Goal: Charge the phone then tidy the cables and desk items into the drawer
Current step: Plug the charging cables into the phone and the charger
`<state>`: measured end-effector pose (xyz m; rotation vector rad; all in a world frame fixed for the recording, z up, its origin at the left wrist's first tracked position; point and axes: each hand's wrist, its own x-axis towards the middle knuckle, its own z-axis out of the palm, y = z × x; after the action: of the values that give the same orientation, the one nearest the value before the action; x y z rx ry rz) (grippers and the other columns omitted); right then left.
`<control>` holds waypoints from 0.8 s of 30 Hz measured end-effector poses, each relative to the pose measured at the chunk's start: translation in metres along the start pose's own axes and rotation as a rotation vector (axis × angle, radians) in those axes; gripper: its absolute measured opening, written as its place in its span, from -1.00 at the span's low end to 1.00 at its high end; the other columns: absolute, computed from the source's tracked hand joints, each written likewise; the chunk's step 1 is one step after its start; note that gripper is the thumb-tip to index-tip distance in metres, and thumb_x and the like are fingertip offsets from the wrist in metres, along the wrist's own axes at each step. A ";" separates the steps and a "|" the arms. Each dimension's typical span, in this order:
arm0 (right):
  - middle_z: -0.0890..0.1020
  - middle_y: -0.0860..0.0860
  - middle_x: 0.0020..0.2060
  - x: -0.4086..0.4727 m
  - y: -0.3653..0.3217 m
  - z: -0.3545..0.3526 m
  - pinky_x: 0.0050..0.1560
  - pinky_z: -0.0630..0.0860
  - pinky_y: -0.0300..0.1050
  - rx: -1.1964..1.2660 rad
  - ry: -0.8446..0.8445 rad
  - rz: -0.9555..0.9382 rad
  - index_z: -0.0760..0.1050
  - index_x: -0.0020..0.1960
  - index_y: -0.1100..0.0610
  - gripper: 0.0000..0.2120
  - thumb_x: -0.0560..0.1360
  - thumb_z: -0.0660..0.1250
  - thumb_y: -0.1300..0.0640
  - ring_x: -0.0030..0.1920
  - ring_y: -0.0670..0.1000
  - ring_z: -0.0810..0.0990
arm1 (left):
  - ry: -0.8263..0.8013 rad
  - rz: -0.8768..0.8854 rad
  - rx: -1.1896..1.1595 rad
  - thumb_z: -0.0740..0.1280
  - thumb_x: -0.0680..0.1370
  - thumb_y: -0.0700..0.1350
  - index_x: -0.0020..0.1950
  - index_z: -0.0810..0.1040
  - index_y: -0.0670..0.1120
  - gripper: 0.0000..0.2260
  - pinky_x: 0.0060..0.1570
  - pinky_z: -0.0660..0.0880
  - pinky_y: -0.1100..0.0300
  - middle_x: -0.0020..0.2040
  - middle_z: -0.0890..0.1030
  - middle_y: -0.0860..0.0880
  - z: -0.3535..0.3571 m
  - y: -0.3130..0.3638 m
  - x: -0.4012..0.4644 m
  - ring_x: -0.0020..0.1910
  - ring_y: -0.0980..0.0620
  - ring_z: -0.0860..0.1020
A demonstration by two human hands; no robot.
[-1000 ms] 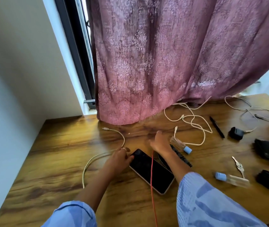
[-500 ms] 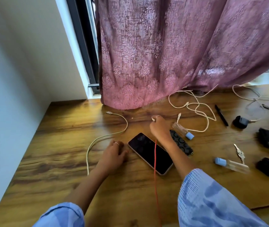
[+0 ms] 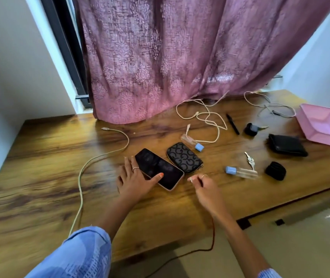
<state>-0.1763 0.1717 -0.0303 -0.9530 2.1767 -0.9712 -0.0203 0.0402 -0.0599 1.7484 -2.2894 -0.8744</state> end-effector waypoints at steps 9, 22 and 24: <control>0.63 0.03 -0.14 -0.010 0.005 0.011 -0.23 0.53 -0.27 0.195 -0.063 0.134 0.45 0.09 0.08 -0.85 0.54 0.27 0.22 -0.23 -0.08 0.61 | -0.057 0.080 0.128 0.14 0.32 0.52 0.54 -0.25 -0.05 0.06 0.46 -0.19 -0.16 0.56 -0.26 -0.03 -0.002 -0.011 0.016 0.53 -0.12 -0.24; 0.67 0.16 -0.18 -0.013 -0.004 0.029 -0.10 0.61 -0.16 0.476 -0.064 0.241 0.50 -0.01 0.23 -0.92 0.50 0.32 0.30 -0.23 0.00 0.65 | -0.122 0.116 0.196 0.17 0.35 0.48 0.54 -0.28 -0.05 0.03 0.46 -0.22 -0.14 0.55 -0.29 -0.02 -0.008 -0.012 0.019 0.52 -0.12 -0.27; 0.67 0.15 -0.19 -0.014 -0.003 0.031 -0.07 0.62 -0.12 0.497 -0.049 0.249 0.49 -0.01 0.22 -0.93 0.50 0.32 0.29 -0.23 0.00 0.65 | -0.121 0.119 0.203 0.16 0.35 0.48 0.54 -0.29 -0.04 0.03 0.46 -0.22 -0.13 0.55 -0.29 -0.01 -0.007 -0.013 0.020 0.52 -0.12 -0.27</control>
<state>-0.1443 0.1690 -0.0429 -0.4543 1.8251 -1.2629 -0.0129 0.0177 -0.0652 1.6521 -2.6134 -0.7705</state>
